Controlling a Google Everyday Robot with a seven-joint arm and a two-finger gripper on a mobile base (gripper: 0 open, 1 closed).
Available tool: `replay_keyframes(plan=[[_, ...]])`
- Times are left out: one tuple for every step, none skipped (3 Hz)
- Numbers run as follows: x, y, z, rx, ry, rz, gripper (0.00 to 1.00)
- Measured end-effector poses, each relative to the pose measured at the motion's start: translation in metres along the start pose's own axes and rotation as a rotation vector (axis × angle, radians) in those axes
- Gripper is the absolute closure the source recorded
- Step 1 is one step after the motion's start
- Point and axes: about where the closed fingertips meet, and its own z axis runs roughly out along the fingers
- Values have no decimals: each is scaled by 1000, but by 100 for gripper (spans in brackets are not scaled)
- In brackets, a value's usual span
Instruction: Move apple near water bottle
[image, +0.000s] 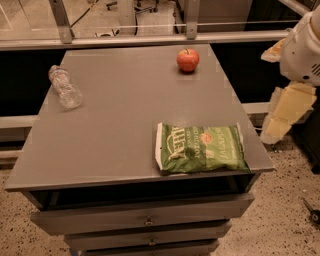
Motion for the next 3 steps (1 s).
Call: replay_keyframes(plan=[[-12,-51,44,70,-115,31,0],[-35,-115,91,142,-257,88,0],[-62,-178,132,197,-407,174,0]])
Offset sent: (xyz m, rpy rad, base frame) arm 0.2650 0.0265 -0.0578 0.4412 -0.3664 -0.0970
